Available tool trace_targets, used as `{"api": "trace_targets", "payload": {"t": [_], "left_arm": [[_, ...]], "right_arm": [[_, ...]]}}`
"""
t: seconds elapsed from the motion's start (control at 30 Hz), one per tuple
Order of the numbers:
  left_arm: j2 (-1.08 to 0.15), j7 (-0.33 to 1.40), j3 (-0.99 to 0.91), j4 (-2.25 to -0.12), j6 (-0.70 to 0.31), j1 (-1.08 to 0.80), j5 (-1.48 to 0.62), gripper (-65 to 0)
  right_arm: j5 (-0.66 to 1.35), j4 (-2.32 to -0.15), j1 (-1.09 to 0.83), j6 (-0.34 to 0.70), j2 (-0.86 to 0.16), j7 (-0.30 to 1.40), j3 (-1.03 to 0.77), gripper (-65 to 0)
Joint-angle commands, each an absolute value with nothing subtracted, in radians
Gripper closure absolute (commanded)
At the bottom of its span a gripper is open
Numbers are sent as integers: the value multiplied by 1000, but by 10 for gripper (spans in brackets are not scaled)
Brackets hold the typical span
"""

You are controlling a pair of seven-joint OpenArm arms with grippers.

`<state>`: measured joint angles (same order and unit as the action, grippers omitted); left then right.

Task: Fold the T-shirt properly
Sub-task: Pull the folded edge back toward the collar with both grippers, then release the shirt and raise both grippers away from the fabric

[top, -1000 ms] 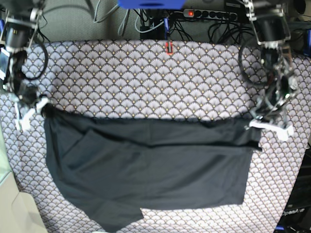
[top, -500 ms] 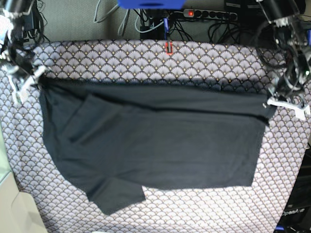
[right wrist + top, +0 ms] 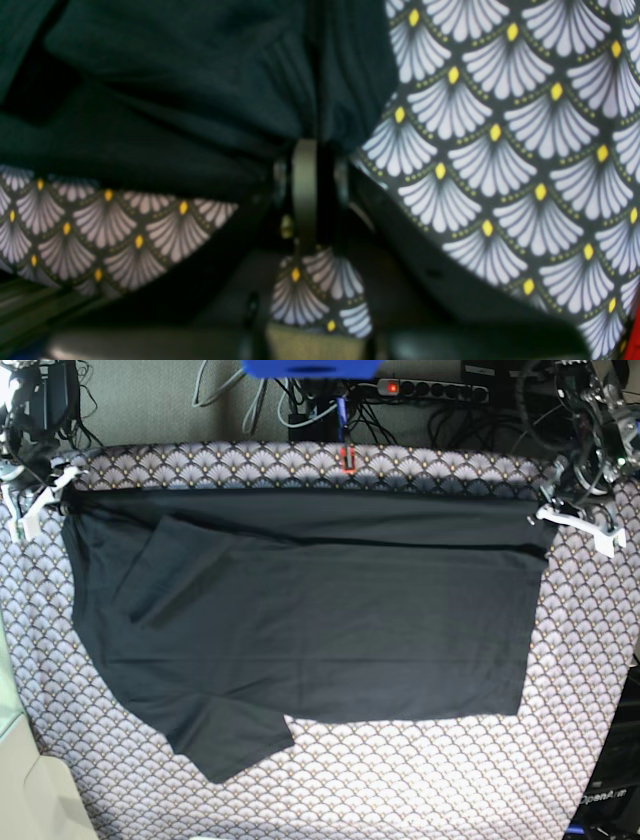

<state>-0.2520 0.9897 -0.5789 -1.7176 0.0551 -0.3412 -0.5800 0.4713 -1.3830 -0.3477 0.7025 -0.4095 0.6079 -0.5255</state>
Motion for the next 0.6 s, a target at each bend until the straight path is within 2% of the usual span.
{"api": "trace_targets", "payload": {"t": [0.0, 0.57], "left_arm": [[-269, 966, -588, -1732, 58, -344, -564, 0], [-271, 966, -588, -1724, 58, -346, -558, 0]], "right_arm": [[461, -1391, -364, 698, -429, 616, -538, -2], [461, -1392, -406, 698, -401, 616, -538, -4]]}}
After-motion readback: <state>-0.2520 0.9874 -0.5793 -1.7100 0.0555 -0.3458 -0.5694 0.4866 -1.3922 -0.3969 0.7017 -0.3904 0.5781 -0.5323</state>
